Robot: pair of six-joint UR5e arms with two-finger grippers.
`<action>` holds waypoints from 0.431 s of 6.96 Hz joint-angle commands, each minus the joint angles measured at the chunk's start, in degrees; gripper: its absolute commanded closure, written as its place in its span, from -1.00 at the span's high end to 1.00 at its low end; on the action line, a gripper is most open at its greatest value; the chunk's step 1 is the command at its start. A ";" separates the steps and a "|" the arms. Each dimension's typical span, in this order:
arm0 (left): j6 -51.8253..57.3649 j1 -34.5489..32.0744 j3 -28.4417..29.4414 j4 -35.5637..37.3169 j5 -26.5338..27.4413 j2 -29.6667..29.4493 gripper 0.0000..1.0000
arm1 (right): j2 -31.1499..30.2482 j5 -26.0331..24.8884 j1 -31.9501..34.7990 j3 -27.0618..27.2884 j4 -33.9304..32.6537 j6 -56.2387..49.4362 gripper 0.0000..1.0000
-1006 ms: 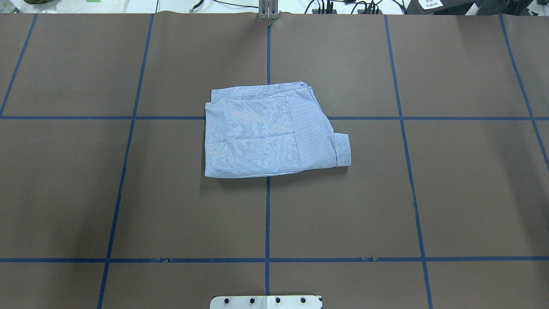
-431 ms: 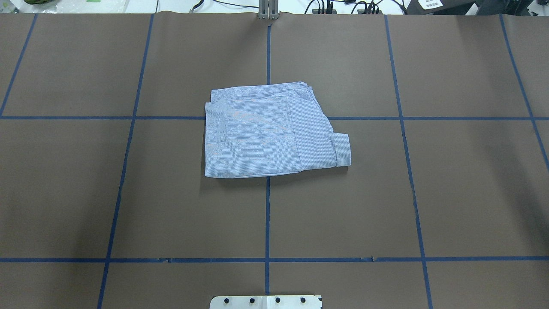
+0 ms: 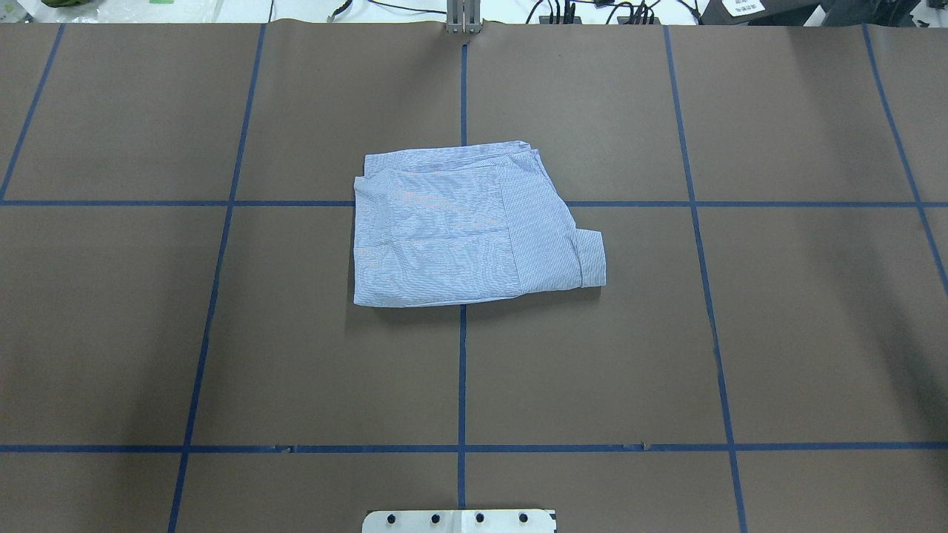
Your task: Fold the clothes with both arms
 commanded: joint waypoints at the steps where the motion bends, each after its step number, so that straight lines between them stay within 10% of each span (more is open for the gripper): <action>1: -0.46 0.09 -0.88 -0.07 -0.58 -0.20 1.00 | -0.11 -0.07 -0.22 -0.12 -0.04 -0.51 1.00; 3: -0.37 0.18 -1.06 -0.59 -0.58 -0.39 1.00 | -0.20 0.90 -0.13 -0.65 -0.04 -0.51 1.00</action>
